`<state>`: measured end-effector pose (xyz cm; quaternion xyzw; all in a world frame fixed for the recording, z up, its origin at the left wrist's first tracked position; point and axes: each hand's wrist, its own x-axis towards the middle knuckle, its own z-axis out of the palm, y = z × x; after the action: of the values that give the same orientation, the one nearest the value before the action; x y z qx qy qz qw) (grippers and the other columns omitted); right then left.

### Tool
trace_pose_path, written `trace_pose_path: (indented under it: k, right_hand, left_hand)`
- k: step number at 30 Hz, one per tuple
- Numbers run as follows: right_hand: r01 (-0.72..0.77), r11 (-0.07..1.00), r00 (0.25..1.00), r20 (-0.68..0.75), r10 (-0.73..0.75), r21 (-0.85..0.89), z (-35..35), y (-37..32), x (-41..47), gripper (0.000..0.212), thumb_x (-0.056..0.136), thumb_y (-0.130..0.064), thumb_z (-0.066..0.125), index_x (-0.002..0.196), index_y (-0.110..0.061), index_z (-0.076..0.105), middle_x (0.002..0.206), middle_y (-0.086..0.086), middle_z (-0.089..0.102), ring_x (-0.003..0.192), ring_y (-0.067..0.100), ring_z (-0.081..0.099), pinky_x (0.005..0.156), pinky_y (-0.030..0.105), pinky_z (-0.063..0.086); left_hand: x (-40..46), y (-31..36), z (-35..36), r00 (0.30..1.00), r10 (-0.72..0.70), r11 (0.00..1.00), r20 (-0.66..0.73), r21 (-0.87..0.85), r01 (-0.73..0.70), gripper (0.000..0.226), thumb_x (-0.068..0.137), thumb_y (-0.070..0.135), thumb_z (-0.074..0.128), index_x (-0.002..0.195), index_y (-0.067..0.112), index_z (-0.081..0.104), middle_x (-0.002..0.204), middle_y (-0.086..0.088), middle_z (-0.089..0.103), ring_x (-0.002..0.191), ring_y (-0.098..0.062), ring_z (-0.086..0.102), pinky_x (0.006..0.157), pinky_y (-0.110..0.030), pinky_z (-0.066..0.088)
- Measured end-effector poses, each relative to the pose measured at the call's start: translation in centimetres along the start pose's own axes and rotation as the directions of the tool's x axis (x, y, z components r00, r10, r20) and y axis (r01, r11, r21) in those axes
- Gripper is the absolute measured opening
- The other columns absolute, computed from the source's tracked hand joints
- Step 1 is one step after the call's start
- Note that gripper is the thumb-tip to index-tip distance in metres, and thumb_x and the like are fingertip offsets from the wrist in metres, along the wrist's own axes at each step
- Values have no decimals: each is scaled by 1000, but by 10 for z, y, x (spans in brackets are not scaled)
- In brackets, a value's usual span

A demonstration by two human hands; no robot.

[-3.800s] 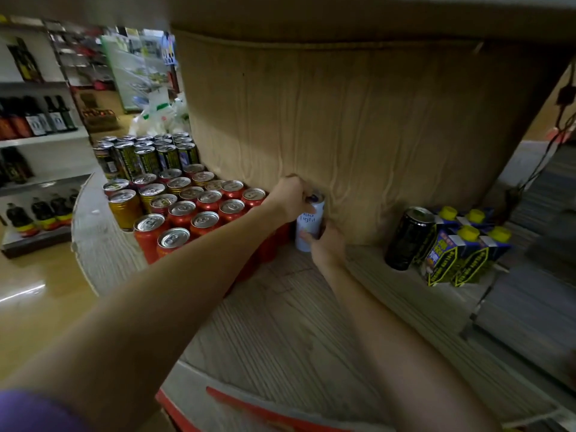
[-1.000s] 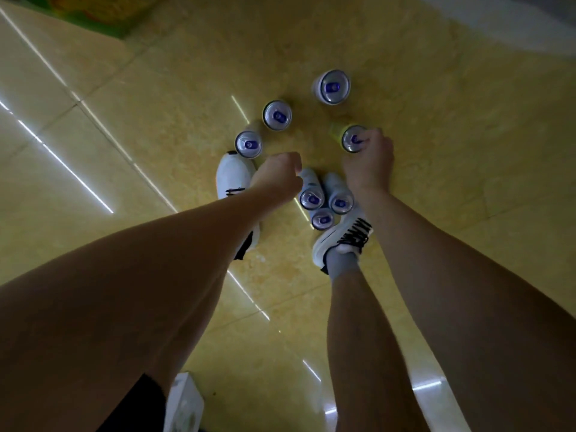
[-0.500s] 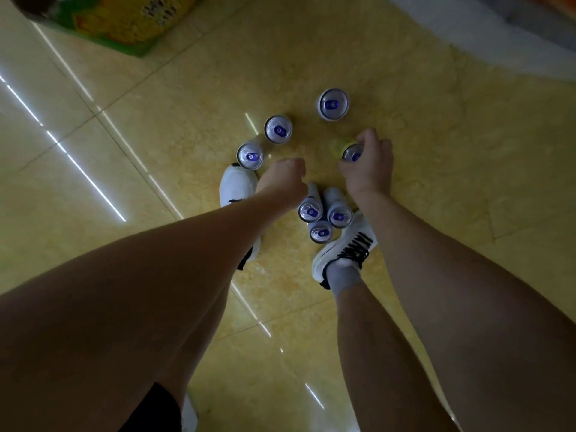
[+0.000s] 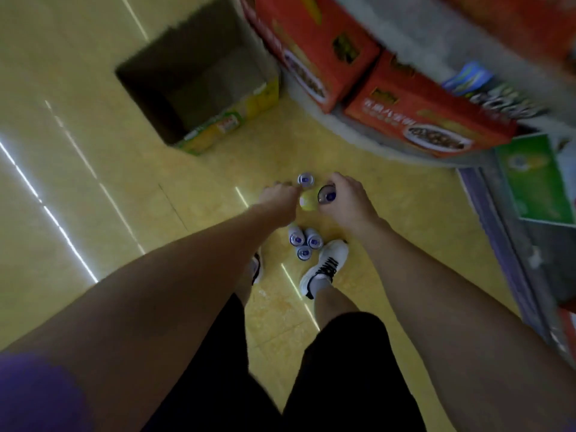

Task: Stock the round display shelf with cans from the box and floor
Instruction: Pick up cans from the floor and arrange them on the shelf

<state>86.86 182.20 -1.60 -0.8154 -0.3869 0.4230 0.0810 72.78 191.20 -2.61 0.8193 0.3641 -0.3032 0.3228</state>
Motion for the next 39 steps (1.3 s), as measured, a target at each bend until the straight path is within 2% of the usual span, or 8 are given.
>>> trace_pose_path:
  k: [7, 10, 16, 18, 21, 25, 28, 39]
  right_hand:
    - [136, 973, 991, 25, -134, -186, -160, -137, -100, 46, 63, -29, 79, 99, -19, 53, 99, 4, 58, 88, 23, 59, 71, 38, 52]
    - [179, 940, 981, -16, -192, -291, -227, -191, -146, 43, 59, -30, 78, 95, -23, 57, 95, 3, 63, 85, 24, 61, 68, 39, 54]
    - [152, 937, 950, -214, -227, -315, -362, -270, -245, 50, 49, -42, 84, 91, -23, 64, 86, -4, 72, 73, 14, 69, 67, 36, 59]
    - [152, 950, 938, -263, -226, -272, -397, -283, -277, 49, 49, -42, 85, 88, -21, 64, 84, -1, 73, 72, 18, 72, 67, 41, 61]
    - [197, 970, 901, -364, -235, -140, -439, -292, -320, 53, 61, -22, 90, 103, -9, 60, 96, 10, 68, 80, 25, 69, 67, 47, 61]
    - [304, 948, 799, -568, -198, 98, -477, -274, -369, 62, 67, -20, 89, 116, -10, 53, 109, 9, 63, 96, 22, 65, 79, 39, 60]
    - [388, 879, 737, -666, -116, 277, -491, -241, -387, 52, 76, -18, 83, 116, -11, 52, 109, 5, 62, 95, 18, 64, 76, 30, 57]
    - [438, 860, 731, -660, -172, 261, -509, -181, -353, 63, 65, -8, 89, 118, -22, 58, 113, 0, 70, 103, 13, 67, 90, 31, 54]
  left_hand:
    - [-129, 32, -169, 975, 147, 954, -165, 283, -96, 41, 87, 11, 54, 128, 15, 51, 124, -10, 60, 119, -33, 54, 103, -41, 35]
    - [-178, 57, -241, 958, 251, 960, -141, 165, -227, 43, 88, 8, 57, 131, 10, 52, 125, -14, 61, 114, -32, 58, 84, -31, 42]
    - [-264, 122, -365, 861, 459, 869, -218, -93, -486, 93, 52, 24, 87, 136, 12, 50, 106, -9, 64, 92, -18, 61, 80, -31, 51]
    - [-290, 150, -396, 828, 519, 836, -211, -77, -543, 81, 58, 17, 88, 132, 12, 54, 98, -7, 64, 85, -15, 58, 70, -27, 49]
    - [-320, 194, -435, 760, 603, 764, -243, -96, -637, 59, 69, -1, 82, 120, 13, 58, 88, -4, 65, 74, -14, 62, 57, -19, 50]
    - [-349, 241, -479, 697, 668, 682, -262, -161, -714, 63, 65, -4, 84, 120, 16, 61, 100, -12, 71, 86, -20, 69, 80, -43, 60]
    - [-363, 269, -504, 665, 708, 637, -236, -193, -746, 58, 66, -9, 81, 119, 8, 63, 100, -14, 73, 91, -26, 70, 80, -41, 60]
    - [-381, 357, -539, 610, 785, 591, -113, -161, -791, 53, 71, -13, 74, 116, 10, 59, 109, -10, 71, 101, -23, 69, 81, -32, 59]
